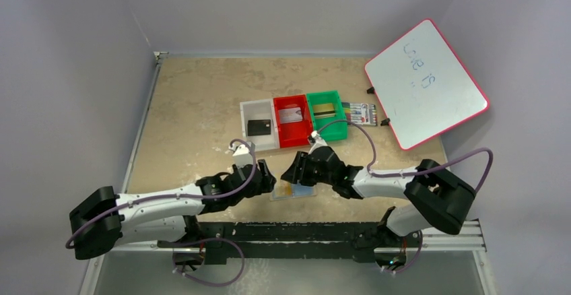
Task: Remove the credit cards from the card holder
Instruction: Remove the credit card from the card holder.
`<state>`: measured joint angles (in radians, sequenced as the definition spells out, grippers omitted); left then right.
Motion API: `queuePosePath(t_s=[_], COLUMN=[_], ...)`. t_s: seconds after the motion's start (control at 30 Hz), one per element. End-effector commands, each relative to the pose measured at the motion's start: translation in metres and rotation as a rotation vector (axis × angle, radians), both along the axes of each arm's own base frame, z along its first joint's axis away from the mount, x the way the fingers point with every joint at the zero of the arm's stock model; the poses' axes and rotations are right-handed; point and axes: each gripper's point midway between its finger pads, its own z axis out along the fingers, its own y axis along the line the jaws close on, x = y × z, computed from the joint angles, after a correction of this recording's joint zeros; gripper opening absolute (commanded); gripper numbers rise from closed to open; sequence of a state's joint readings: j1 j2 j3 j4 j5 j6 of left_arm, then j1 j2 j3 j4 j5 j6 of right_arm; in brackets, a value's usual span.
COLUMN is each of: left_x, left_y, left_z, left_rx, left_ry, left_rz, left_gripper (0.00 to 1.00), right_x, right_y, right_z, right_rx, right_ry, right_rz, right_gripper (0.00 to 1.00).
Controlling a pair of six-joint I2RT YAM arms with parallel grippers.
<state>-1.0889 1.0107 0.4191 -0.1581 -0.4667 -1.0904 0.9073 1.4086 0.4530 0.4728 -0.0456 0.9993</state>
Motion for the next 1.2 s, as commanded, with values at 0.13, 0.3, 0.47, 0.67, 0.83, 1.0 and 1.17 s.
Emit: queuePosePath(t_s=[0.13, 0.3, 0.47, 0.67, 0.83, 1.0, 1.17], left_x=[0.006, 0.004, 0.004, 0.007, 0.008, 0.008, 0.007], left_y=[-0.04, -0.041, -0.048, -0.047, -0.044, -0.043, -0.039], left_z=[0.017, 0.012, 0.001, -0.013, -0.019, -0.023, -0.025], left_rx=[-0.078, -0.067, -0.025, 0.032, 0.071, 0.094, 0.108], left_ry=[-0.014, -0.01, 0.019, 0.047, 0.054, 0.063, 0.069], left_rz=[-0.074, -0.101, -0.122, -0.095, -0.093, -0.097, -0.088], left_gripper=[0.53, 0.5, 0.48, 0.44, 0.36, 0.28, 0.26], right_x=[0.002, 0.001, 0.0, 0.003, 0.002, 0.002, 0.005], right_y=[0.008, 0.007, 0.008, 0.005, 0.005, 0.012, 0.011], right_z=[0.003, -0.005, -0.018, -0.019, -0.014, -0.007, 0.001], right_rx=[-0.007, -0.022, -0.053, -0.079, -0.055, -0.012, 0.007], right_ry=[0.02, 0.039, 0.075, 0.069, 0.063, 0.063, 0.053], right_rz=[0.019, 0.013, 0.016, 0.001, 0.001, 0.015, -0.005], right_gripper=[0.44, 0.4, 0.33, 0.35, 0.32, 0.22, 0.13])
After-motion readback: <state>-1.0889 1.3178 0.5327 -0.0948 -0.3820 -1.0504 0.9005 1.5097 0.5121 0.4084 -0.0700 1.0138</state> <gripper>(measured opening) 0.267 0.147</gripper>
